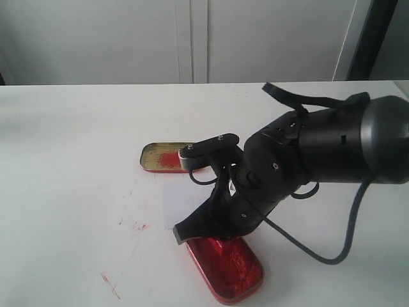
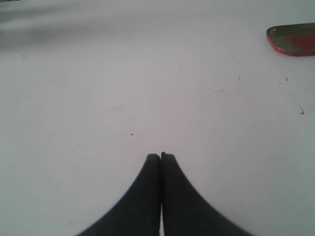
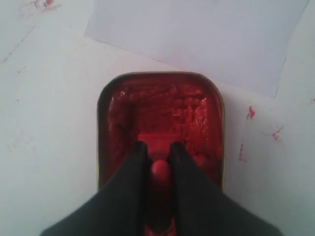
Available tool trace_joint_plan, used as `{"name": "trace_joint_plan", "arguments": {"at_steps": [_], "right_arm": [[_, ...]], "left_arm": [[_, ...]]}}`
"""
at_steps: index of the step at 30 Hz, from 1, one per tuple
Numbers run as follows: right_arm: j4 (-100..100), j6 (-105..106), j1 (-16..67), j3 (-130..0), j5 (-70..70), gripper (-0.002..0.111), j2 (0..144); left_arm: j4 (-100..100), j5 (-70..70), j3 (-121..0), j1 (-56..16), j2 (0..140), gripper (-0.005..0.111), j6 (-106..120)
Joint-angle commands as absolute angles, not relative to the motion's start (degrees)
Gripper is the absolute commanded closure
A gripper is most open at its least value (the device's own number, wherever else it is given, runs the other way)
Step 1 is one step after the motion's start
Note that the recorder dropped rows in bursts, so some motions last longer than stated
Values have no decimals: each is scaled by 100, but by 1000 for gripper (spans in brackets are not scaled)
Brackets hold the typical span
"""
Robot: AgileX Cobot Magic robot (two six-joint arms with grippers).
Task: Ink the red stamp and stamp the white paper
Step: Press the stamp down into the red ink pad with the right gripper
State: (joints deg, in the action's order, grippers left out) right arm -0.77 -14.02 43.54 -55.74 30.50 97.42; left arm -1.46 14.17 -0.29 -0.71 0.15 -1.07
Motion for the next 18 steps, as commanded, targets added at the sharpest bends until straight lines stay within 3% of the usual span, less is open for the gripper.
{"name": "trace_joint_plan", "arguments": {"at_steps": [1, 18], "right_arm": [[0, -1458, 4355, -5530, 2882, 108, 9917], [236, -1458, 4355, -5530, 2639, 108, 10218]], "left_arm": [[-137, 1411, 0, -71, 0, 107, -101], [-137, 1411, 0, -71, 0, 107, -101]]}}
